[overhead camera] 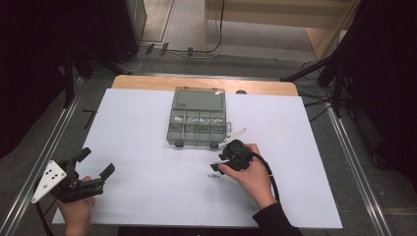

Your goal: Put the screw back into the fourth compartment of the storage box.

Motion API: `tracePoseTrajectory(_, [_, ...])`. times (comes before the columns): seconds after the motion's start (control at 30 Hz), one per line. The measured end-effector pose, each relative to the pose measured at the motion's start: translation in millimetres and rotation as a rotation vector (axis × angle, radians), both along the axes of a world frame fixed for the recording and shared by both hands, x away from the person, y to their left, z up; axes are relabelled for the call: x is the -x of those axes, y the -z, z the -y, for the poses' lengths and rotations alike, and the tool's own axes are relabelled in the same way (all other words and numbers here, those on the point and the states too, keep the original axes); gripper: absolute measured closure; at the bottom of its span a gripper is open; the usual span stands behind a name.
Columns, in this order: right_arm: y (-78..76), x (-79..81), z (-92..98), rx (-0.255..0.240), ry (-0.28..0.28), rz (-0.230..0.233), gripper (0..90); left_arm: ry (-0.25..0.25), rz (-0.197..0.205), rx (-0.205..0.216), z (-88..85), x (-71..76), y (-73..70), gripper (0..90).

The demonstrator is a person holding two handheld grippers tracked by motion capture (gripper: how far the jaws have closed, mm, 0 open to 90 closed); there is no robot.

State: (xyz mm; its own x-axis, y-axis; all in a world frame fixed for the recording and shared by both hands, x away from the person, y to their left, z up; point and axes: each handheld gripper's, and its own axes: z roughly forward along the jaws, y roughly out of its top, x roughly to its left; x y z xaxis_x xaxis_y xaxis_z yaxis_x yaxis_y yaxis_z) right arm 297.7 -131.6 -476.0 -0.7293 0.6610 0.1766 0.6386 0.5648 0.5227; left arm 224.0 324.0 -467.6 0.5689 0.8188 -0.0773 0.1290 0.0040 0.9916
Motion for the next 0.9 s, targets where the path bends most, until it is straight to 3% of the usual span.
tracePoseTrajectory(0.43, [14.2, 12.1, -0.7, 0.018, -0.028, -0.035, 64.6, 0.003, 0.002, -0.002, 0.1, 0.0, -0.1, 1.2])
tracePoseTrajectory(0.63, [16.5, 15.4, -2.9, 0.026, -0.047, -0.021, 70.7, 0.005, -0.002, -0.005, 0.9, 0.0, -0.1, 1.2])
tracePoseTrajectory(0.9, [17.2, 20.2, -7.0, 0.073, -0.078, 0.023, 79.6, 0.003, -0.001, -0.002, -0.1, -0.4, 0.2, 1.2])
